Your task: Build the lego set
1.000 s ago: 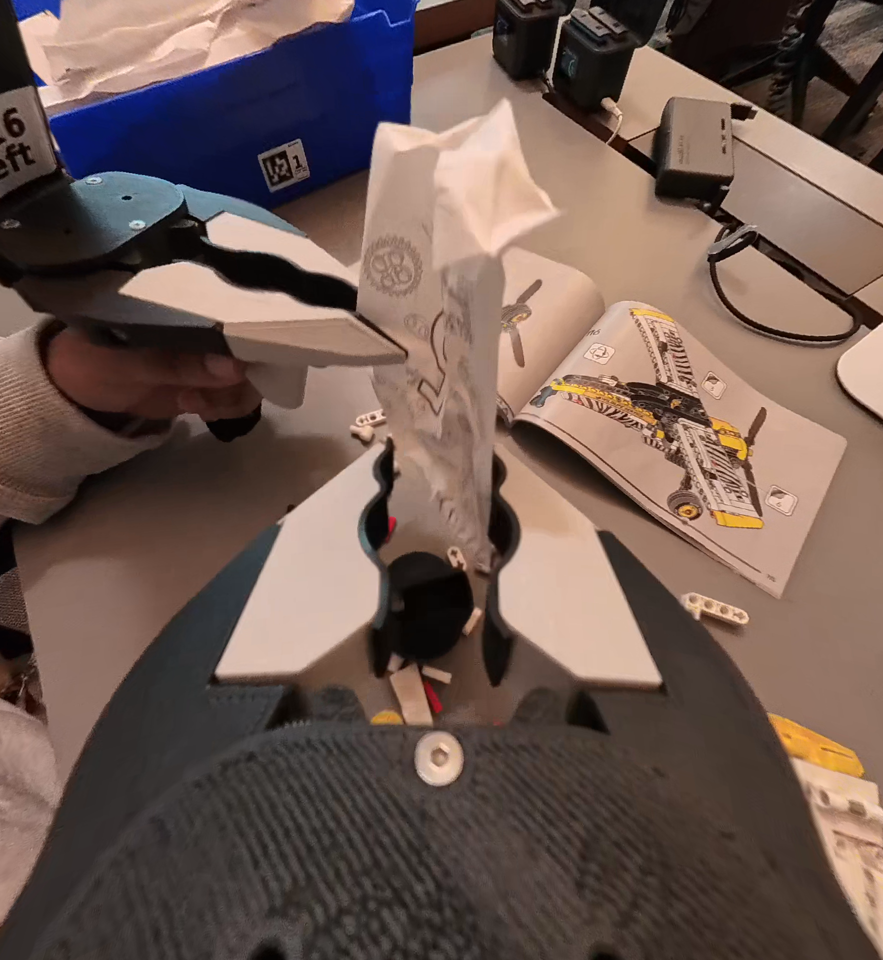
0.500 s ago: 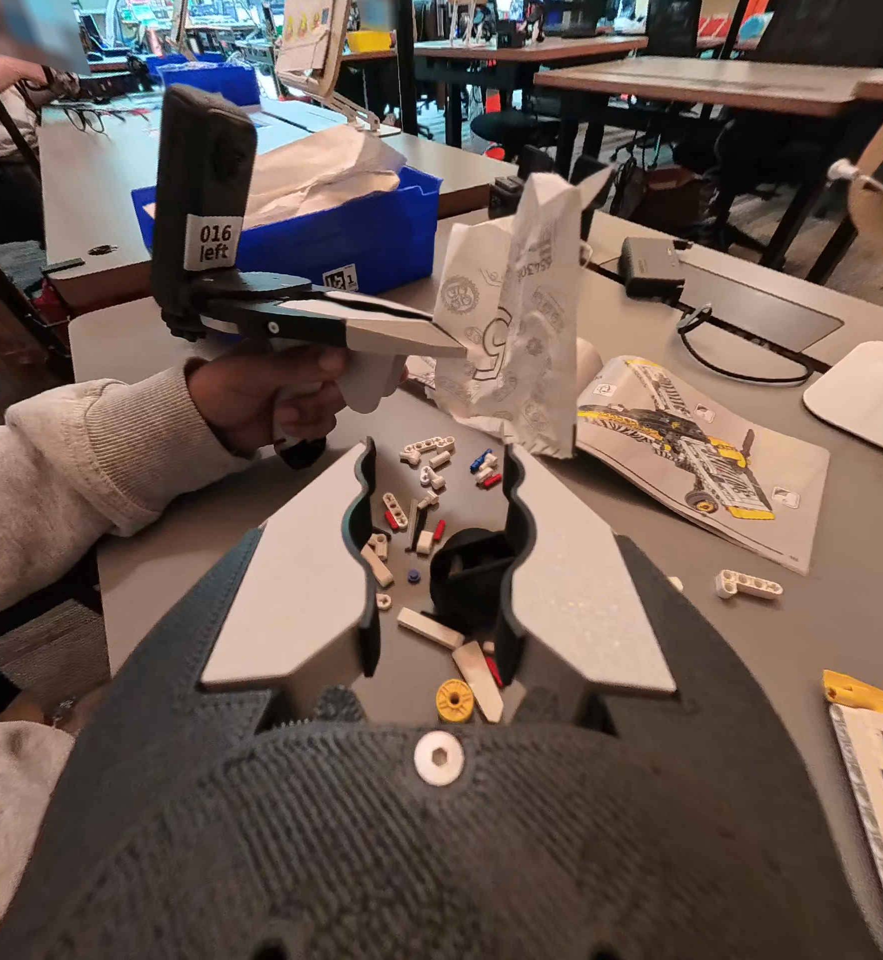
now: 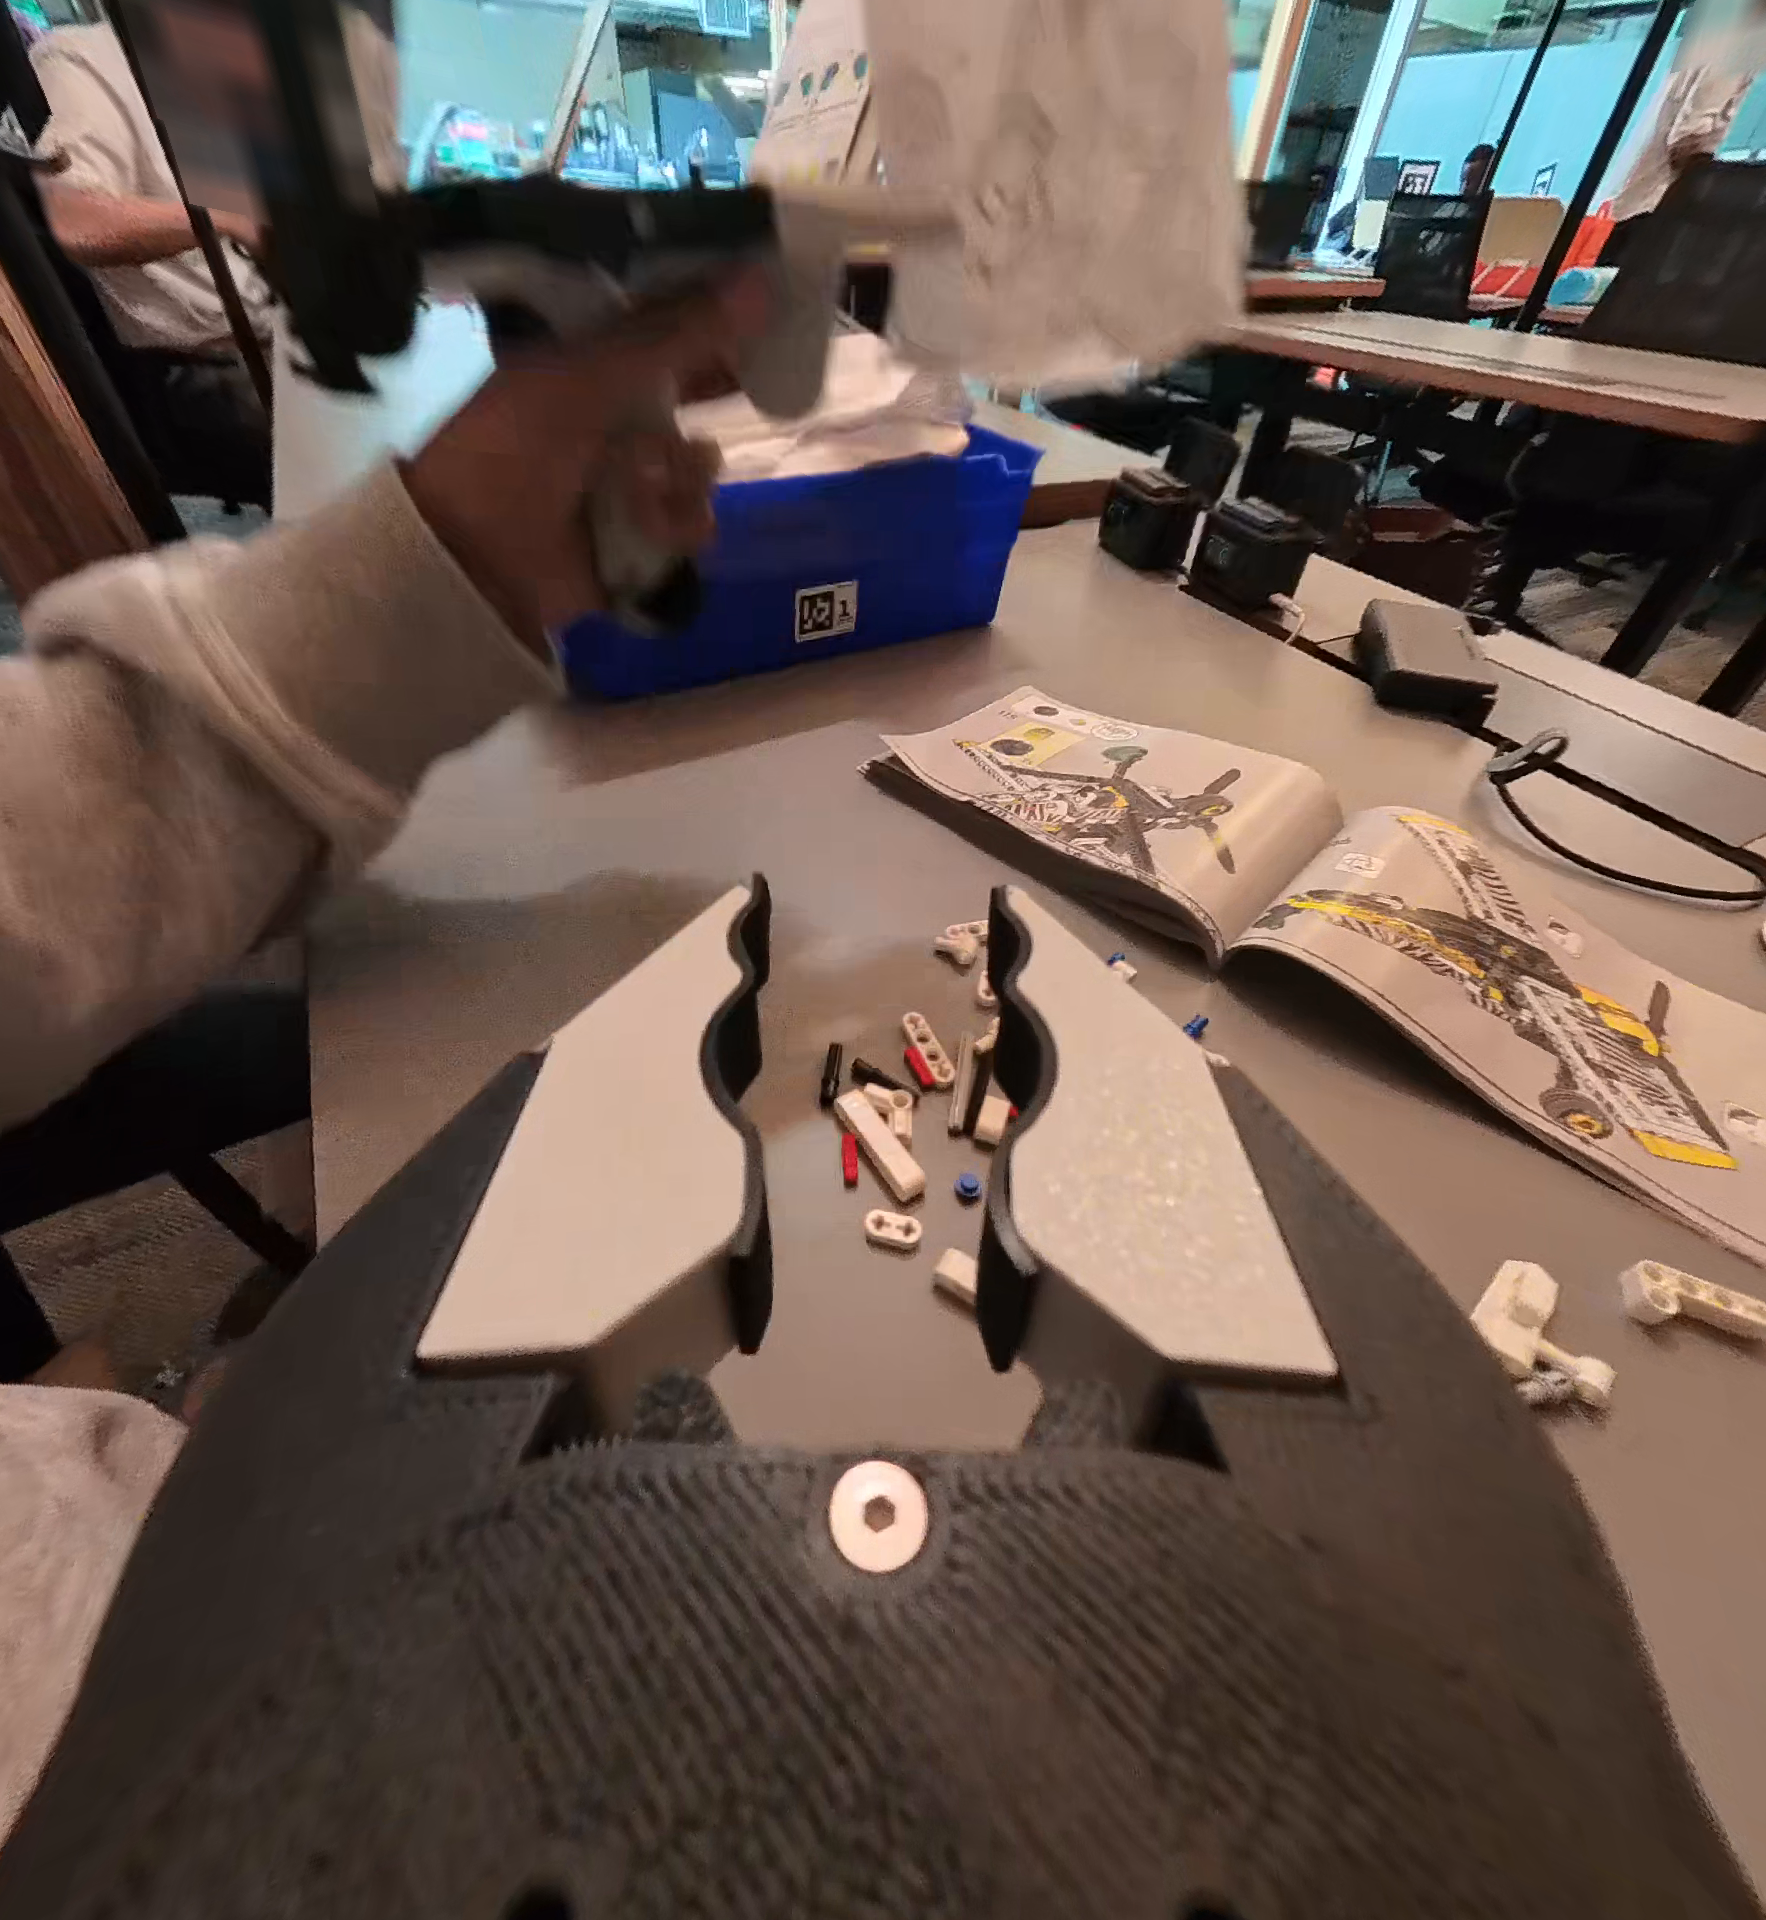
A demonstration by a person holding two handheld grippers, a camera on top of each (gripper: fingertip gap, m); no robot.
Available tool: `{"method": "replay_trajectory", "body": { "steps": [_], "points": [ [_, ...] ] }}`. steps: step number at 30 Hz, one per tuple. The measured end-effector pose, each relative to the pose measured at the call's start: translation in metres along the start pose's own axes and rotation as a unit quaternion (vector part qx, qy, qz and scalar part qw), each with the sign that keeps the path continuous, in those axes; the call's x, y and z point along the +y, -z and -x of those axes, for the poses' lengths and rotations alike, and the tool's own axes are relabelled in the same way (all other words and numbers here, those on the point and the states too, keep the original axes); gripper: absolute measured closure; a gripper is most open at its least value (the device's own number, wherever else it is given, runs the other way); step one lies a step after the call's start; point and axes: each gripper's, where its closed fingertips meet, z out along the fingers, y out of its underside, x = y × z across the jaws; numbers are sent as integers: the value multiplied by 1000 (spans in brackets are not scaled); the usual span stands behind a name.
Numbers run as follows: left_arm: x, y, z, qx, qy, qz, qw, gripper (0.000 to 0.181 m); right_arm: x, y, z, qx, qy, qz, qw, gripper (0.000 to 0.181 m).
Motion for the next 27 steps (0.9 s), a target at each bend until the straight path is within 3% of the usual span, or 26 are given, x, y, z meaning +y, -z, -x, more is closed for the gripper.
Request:
{"method": "replay_trajectory", "body": {
  "steps": [2,3,4,6,11,15,16,18,19,23,27],
  "points": [
    [-37,25,55,-61,117,-45,990,173,1,-1,4,-1,9,1,1000,141],
    [-46,36,74,-46,210,-65,974,172,2,-2,6,-4,10,1,1000,141],
    [-51,45,93,-26,288,-85,954,172,2,-3,9,-8,10,2,1000,141],
    [-45,63,137,-62,351,-104,928,173,3,-7,14,-18,7,5,1000,141],
    [-20,90,196,-190,318,-59,927,170,4,-15,29,-27,21,17,999,141],
    [-12,99,215,-210,318,-52,923,168,5,-20,40,-29,41,29,998,141],
    [-9,98,216,-204,320,-46,924,160,6,-20,42,-27,47,31,998,141],
    [-4,97,216,-194,336,-28,921,109,6,-20,44,-23,56,37,997,141],
    [-5,99,217,-194,338,-30,920,95,6,-20,45,-19,61,39,997,141],
    [-15,113,222,-234,284,-39,929,87,5,-10,33,25,87,46,995,142],
    [-31,124,218,-269,225,-53,935,87,15,8,-4,103,78,85,988,137]
  ]
}}
